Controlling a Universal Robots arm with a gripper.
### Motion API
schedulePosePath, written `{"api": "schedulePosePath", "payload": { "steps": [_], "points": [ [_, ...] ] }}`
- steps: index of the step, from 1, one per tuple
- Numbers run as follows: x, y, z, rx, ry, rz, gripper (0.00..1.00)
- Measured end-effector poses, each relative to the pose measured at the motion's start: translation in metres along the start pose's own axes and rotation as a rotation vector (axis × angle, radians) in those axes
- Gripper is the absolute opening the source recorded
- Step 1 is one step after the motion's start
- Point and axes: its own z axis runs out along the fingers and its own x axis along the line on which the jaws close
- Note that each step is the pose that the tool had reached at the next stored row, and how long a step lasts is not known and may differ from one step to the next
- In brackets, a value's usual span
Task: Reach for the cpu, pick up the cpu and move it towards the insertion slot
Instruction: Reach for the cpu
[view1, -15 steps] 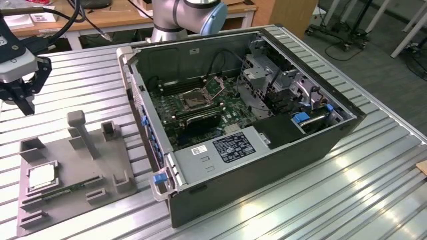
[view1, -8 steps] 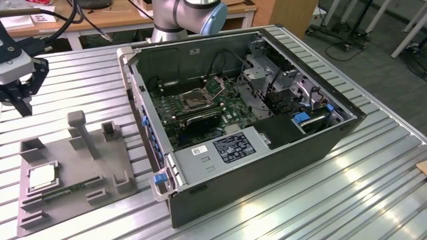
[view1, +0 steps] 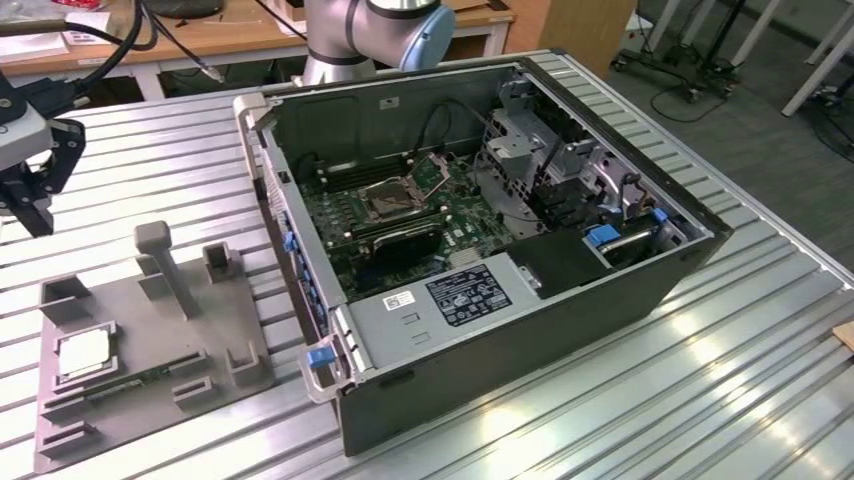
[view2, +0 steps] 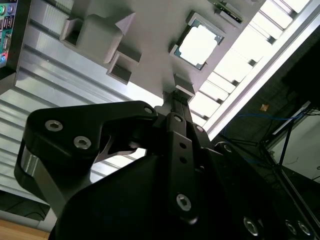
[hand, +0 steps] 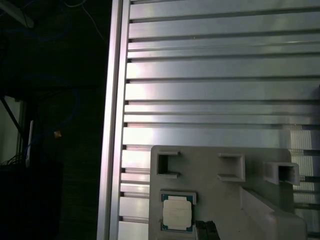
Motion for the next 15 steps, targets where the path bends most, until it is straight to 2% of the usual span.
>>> {"api": "schedulePosePath", "payload": {
  "steps": [6, 15],
  "points": [
    [0.0005, 0.0, 0.0011, -0.0002, -0.0002, 0.0, 0.11],
    [0.0017, -0.0003, 0.0097, -0.0001, -0.0002, 0.0, 0.11]
  ]
}}
